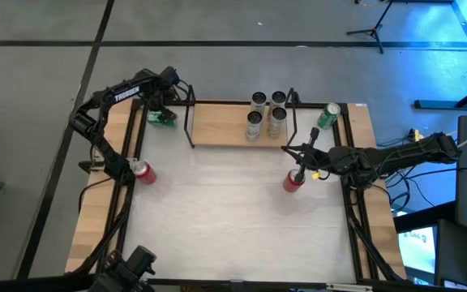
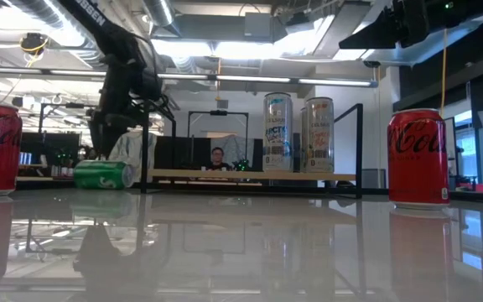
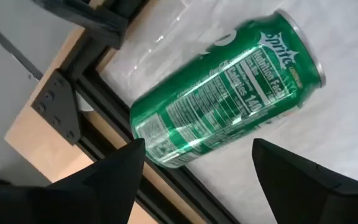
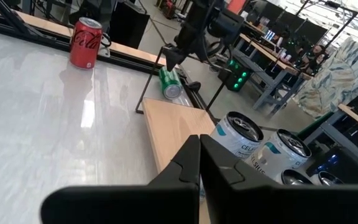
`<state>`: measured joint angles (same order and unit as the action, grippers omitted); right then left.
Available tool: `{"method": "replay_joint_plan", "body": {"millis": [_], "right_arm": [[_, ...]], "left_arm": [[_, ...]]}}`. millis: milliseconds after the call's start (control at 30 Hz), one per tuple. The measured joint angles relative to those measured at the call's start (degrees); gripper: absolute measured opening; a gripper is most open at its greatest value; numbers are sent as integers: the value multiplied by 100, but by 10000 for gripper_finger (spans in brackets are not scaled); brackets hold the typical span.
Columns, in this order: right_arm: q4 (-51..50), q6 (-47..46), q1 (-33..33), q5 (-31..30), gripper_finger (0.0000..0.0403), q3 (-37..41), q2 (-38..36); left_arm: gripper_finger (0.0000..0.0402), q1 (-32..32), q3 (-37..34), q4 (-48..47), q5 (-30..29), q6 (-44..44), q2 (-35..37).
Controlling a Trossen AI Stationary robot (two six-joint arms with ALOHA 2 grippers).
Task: Place canned beverage on shelf
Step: Put the left green soda can on the shelf
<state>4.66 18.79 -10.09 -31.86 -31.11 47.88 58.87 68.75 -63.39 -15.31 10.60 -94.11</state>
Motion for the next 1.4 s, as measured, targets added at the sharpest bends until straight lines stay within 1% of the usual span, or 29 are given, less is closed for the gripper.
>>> {"method": "replay_joint_plan", "body": {"millis": [100,267,367,500,667,767,967,1133,1233,1400], "right_arm": [[22,20,0,0,5,0,0],[29,100,0,105,5,0,0],[33,103,-1,205,5,0,0],[40,103,0,249,5,0,0],[42,113,-1,303,5,0,0],[42,114,-1,303,5,0,0],[42,122,0,303,5,0,0],[152,241,0,304,5,0,0],[153,256,0,346,5,0,0],[151,256,0,349,5,0,0]], "left_arm": [[289,0,-81,43,29,223,2],[289,0,-285,185,266,623,2],[289,-4,-487,480,162,918,3],[289,0,-595,754,70,1064,11],[289,0,-600,839,93,1134,11],[289,0,-600,860,112,1322,9],[289,-1,-606,964,120,1232,2],[289,-1,-614,1281,-158,1230,-11],[289,0,-614,1336,-132,1064,-11],[294,-4,-614,1313,-83,1161,-9]]}}
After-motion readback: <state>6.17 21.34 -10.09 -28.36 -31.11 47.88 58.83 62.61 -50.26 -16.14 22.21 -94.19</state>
